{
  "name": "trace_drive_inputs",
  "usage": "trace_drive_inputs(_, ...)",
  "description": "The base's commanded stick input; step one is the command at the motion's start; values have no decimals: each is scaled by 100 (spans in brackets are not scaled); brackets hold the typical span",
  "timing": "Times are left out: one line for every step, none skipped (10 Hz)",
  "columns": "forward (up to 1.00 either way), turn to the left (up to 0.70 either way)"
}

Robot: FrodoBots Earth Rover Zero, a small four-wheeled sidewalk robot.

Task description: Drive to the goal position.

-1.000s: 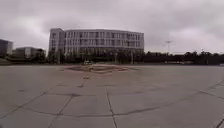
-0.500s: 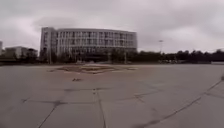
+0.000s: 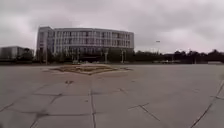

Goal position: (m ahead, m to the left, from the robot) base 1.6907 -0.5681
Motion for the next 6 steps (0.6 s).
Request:
trace_drive_inputs(70, 3)
trace_drive_inputs(70, 3)
trace_drive_inputs(70, 3)
trace_drive_inputs(70, 3)
trace_drive_inputs(70, 1)
trace_drive_inputs(70, -2)
